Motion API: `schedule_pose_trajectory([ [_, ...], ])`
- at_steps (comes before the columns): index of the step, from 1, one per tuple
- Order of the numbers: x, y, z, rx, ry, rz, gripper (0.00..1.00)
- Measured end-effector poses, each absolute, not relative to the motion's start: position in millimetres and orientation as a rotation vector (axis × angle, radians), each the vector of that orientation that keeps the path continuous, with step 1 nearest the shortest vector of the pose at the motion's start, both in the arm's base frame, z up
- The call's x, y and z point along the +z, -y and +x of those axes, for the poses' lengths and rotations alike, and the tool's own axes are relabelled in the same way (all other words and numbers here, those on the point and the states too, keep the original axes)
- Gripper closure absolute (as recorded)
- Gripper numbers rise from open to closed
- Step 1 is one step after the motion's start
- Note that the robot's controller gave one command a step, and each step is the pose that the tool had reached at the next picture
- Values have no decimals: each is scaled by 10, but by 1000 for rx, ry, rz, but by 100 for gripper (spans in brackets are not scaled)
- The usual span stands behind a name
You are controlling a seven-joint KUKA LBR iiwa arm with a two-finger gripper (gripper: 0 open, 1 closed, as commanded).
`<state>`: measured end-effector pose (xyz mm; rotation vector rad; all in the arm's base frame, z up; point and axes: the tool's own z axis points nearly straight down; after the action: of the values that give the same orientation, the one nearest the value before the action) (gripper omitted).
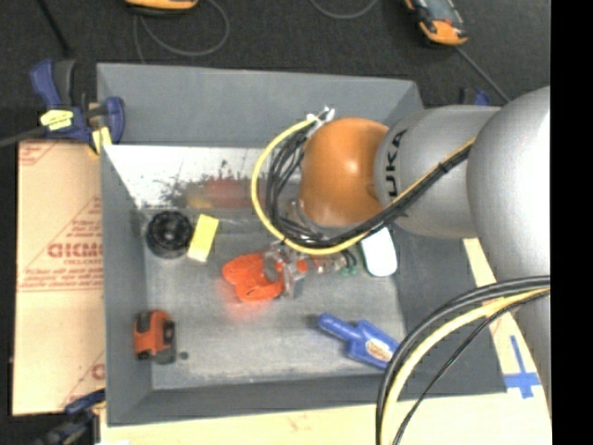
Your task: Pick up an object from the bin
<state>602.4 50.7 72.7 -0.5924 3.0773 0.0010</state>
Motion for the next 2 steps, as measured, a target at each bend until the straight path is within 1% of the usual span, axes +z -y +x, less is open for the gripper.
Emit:
schedule_pose_trajectory([
  [1,727,-410,5816,-2,-3058,-670,100],
  [2,1993,-568,6013,-1,-3065,-664,100],
])
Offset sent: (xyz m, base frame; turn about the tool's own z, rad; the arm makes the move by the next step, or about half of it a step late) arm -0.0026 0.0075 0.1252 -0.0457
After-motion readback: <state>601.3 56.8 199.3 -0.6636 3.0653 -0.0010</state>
